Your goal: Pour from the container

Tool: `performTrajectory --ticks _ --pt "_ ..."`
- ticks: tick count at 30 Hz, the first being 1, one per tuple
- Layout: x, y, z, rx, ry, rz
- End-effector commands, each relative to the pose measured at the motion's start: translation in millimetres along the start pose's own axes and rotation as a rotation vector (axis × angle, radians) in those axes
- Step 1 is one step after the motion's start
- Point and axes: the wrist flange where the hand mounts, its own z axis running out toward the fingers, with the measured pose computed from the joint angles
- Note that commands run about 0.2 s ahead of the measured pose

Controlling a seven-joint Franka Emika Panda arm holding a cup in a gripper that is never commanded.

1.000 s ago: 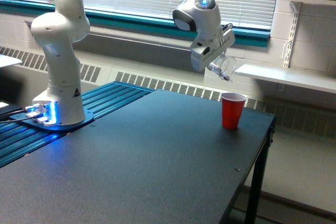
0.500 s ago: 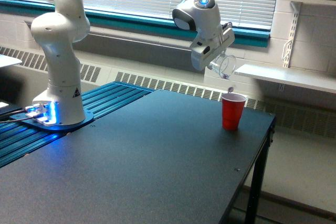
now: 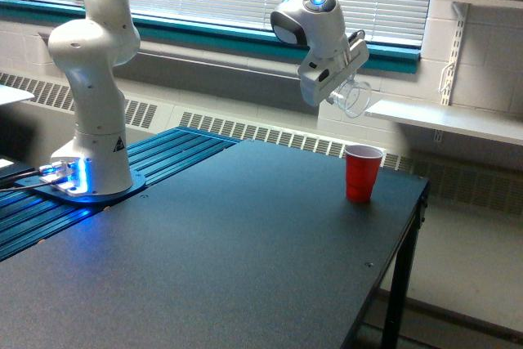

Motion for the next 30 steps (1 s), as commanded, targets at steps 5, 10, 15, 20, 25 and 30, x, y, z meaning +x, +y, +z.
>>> performTrajectory --ticks 5,10,15,20,25,30 --pt "-4.5 -0.2 5.0 -0.014 0.004 -0.013" --pt "-4.2 0.6 5.8 -0.03 0.011 -0.014" --pt "-6.9 -1.4 3.0 -0.033 0.005 -0.018" --pt "-7.5 -4.2 0.0 -0.037 0.014 -0.034" --pt "-9.4 -8.4 -4.8 -0.025 0.02 -0.053" --pt "-14.1 -13.3 -6.8 -0.014 0.014 -0.062"
